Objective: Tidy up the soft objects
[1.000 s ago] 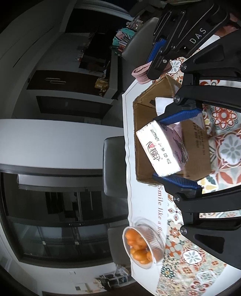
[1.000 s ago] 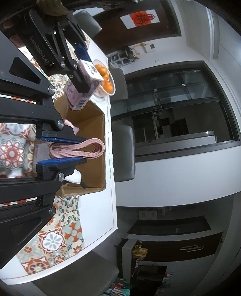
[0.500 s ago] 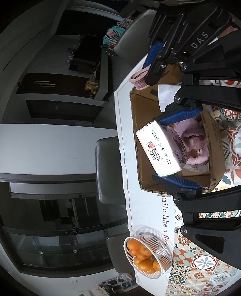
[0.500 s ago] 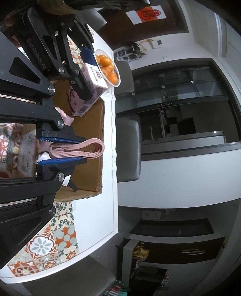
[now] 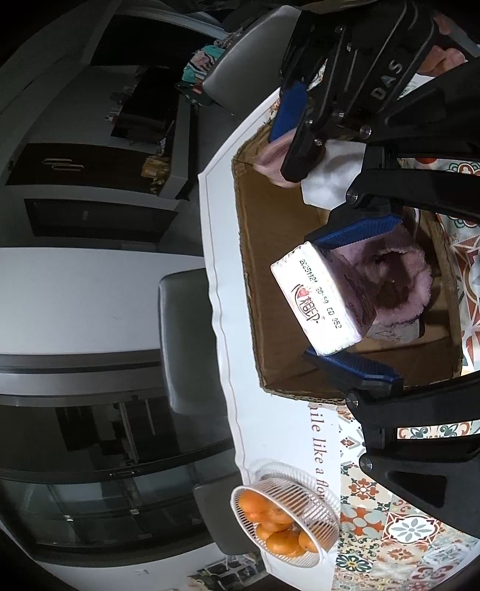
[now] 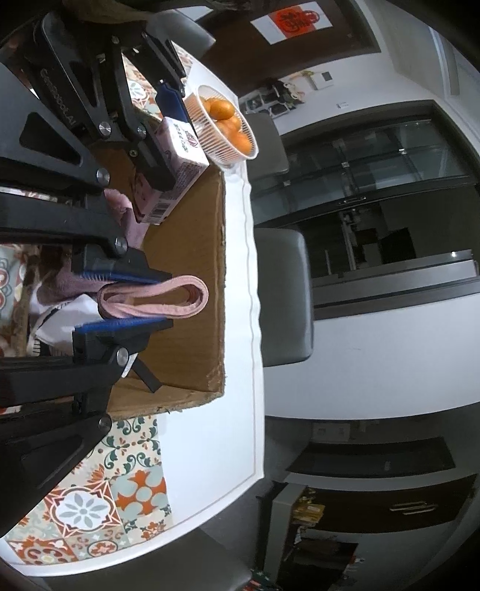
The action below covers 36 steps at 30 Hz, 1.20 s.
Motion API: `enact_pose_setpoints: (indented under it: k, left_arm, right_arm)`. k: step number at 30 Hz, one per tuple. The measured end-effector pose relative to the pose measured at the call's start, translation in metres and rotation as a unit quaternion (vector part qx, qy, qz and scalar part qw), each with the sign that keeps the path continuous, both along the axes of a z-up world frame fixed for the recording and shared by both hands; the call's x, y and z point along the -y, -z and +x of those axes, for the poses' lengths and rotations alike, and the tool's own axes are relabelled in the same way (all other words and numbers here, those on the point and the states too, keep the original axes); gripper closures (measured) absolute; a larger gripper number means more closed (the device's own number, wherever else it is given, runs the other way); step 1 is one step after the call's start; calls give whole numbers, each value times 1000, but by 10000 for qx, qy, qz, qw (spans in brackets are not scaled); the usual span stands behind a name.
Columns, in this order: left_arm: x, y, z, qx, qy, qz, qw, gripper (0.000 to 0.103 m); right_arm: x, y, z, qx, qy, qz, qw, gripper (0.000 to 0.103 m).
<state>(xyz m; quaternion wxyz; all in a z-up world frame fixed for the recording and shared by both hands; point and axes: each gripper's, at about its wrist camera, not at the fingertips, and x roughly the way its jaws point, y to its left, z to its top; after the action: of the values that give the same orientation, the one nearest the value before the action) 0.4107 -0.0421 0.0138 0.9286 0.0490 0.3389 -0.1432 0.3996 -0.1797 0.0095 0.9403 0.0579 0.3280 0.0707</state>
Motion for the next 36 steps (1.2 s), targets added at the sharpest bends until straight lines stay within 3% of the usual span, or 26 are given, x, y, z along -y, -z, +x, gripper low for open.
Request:
enact_pose_setpoints:
  k: [1,2,7,14,25,36]
  left_arm:
    - [-1,1,1,-38,-3,11,10000,48]
    - [-1,2,1,-72,-12,17,10000,47]
    - [0,-1,-6,-41,-27,138,9999,28]
    - [0,-13,-31,117,-133,241,9996,27]
    - [-18,-43,-114,690,-647,104,9955,17]
    - [-35,-64,-204,1255,-1025,86,9867,8]
  right_arm:
    - [1,1,1,-11,31,36,10000,54]
    - [1,0,1,1,64,23,10000,52]
    - [3,-2,-3,-15,193,-67,9998,51]
    - [11,-13,-27,67,459,-182,9988,51]
    - [12,-48,-105,481,584,-355,9965,40]
    - [-1,-65,-189,824,582,-429,9940,35]
